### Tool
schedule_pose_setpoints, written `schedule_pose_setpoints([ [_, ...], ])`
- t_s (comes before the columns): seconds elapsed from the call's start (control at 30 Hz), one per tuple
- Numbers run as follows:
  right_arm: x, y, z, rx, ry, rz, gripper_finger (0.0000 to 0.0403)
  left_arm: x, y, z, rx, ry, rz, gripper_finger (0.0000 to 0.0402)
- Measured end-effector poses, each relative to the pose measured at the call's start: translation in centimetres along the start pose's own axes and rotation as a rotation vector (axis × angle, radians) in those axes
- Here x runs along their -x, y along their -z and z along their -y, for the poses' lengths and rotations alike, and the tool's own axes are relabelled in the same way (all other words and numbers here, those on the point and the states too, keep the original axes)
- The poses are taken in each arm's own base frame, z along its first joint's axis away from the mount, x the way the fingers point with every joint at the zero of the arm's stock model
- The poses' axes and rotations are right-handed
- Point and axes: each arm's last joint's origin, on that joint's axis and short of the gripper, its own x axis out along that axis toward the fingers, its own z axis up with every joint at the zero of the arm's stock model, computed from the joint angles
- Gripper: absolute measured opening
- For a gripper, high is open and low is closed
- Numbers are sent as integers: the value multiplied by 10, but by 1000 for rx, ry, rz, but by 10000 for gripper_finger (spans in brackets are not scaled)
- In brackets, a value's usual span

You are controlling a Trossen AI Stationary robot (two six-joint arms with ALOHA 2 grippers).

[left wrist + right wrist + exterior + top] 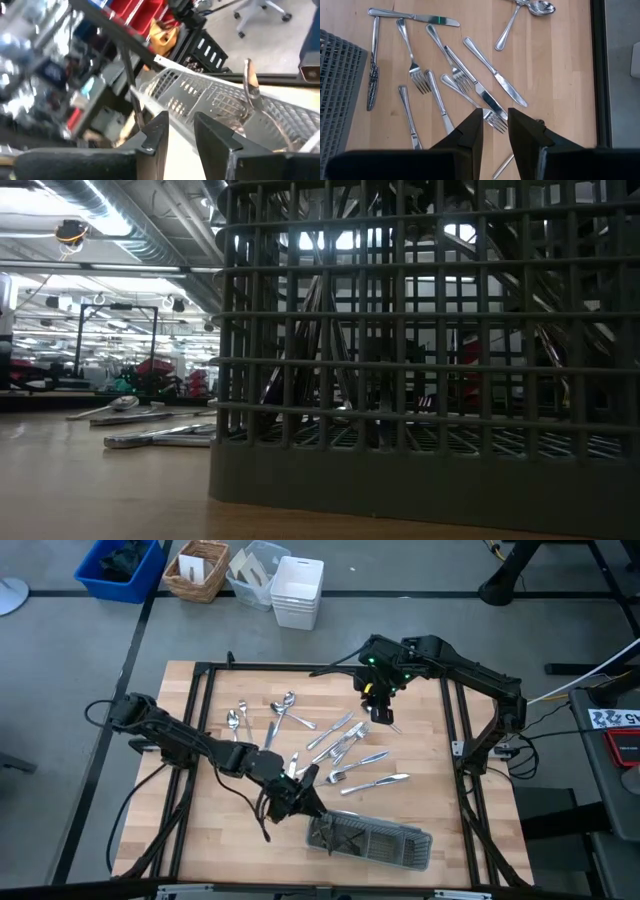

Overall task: Sort silverware
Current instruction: Put the knife into the gray silverware rack

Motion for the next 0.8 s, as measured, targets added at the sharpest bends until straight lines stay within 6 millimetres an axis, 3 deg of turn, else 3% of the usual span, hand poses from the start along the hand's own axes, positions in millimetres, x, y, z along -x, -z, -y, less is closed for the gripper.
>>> schedule_pose_setpoints([
  [0.2,1,0,6,72,4,16,92,36,-1,-21,256,-29,-62,65],
  [0.4,5,5,31,85,-21,78,92,78,8,-38,410,-44,-169,53],
  [0.6,-5,22,63,74,0,63,92,95,29,-51,479,-30,-207,52],
  [0.8,-27,47,90,49,3,-5,92,109,59,-67,537,-60,-234,53],
])
